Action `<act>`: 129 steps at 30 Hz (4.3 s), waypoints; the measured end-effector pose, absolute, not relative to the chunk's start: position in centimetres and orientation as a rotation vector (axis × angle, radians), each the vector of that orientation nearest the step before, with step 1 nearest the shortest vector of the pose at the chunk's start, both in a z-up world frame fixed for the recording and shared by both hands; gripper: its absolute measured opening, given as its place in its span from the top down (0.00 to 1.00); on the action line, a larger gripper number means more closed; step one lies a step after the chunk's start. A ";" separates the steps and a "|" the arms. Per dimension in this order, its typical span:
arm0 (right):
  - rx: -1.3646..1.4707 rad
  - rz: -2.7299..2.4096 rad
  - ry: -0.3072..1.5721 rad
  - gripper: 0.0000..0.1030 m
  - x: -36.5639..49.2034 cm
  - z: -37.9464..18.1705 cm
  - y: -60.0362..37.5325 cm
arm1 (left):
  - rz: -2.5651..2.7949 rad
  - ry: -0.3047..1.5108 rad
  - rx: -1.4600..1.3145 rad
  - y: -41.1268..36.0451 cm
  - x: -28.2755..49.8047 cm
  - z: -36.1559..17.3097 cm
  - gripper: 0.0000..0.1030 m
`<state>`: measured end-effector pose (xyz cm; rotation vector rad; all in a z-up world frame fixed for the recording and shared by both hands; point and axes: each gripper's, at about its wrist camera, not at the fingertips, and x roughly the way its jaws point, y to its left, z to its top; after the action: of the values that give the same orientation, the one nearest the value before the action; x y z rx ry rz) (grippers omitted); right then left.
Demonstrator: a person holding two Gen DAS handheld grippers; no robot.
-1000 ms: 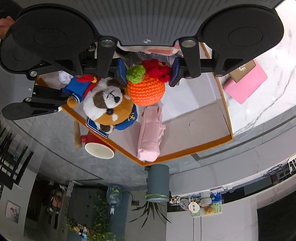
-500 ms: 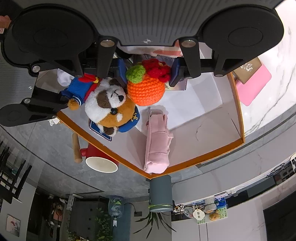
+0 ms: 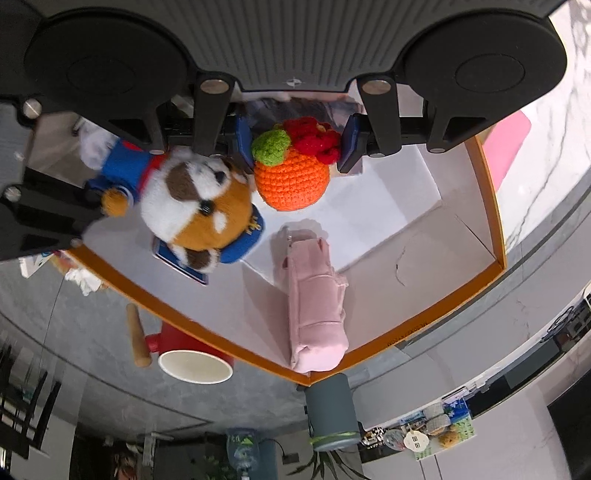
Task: Organize objects
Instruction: 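Lower the plush and ball into the box and open both grippers, then withdraw both open grippers up out of the box, then move the left gripper to the black square pad while the right gripper reaches the gold box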
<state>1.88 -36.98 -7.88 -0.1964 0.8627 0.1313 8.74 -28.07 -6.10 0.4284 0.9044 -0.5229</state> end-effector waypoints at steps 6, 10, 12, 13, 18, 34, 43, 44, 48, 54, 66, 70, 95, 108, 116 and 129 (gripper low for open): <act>-0.165 0.136 0.872 0.60 2.1 -8.3 -37.1 | -0.475 0.911 0.486 -28.8 12.8 -5.9 0.48; -0.128 0.144 0.893 0.59 2.6 -8.7 -37.3 | -0.508 1.006 0.561 -30.1 14.5 -8.0 0.48; -0.125 0.141 0.900 0.59 2.8 -8.9 -37.2 | -0.504 1.026 0.577 -30.5 15.1 -8.4 0.48; -0.123 0.138 0.900 0.59 2.8 -9.0 -37.2 | -0.502 1.017 0.582 -30.7 15.3 -8.3 0.46; -0.114 0.138 0.895 0.57 2.8 -9.1 -37.3 | -0.399 1.103 0.595 -30.7 16.8 -9.5 0.29; -0.107 0.173 0.830 0.35 1.6 -7.8 -36.8 | -0.376 0.972 0.486 -28.8 15.5 -7.3 0.17; -0.181 0.083 0.643 0.06 -0.2 -4.9 -36.6 | -0.405 0.935 0.444 -27.9 14.3 -5.8 0.16; -0.159 0.083 0.631 0.06 -0.3 -4.7 -36.9 | -0.407 0.929 0.440 -27.7 14.3 -5.5 0.16; -0.145 0.069 0.629 0.06 -0.2 -4.9 -37.2 | -0.414 0.905 0.412 -27.1 13.8 -4.2 0.16; -0.150 0.064 0.630 0.06 0.0 -5.2 -36.6 | -0.408 0.873 0.383 -25.6 12.6 -2.7 0.16; -0.125 0.037 0.588 0.06 0.0 -5.0 -36.2 | -0.385 0.779 0.289 -19.8 11.0 0.5 0.16; -0.126 0.038 0.571 0.06 -0.4 -4.8 -35.6 | -0.360 0.773 0.248 -17.4 10.1 0.4 0.13; -0.139 0.065 0.561 0.06 -0.4 -5.1 -34.4 | -0.792 0.782 0.527 -16.2 4.3 -9.8 0.12; -0.191 0.246 0.584 0.06 1.4 -1.9 -30.4 | -1.037 0.912 0.554 -15.5 6.3 -10.1 0.06; -0.448 0.439 0.700 0.06 6.6 -1.1 -23.7 | -1.021 0.914 0.610 -15.3 5.0 -11.2 0.04; -0.531 0.499 0.879 0.17 12.0 -4.6 -16.3 | -0.887 0.904 0.531 -14.1 3.4 -12.6 0.10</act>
<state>12.00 -16.33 -4.57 -0.5313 0.8794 0.4995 3.42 -14.15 -12.56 0.5307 0.9042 -0.8872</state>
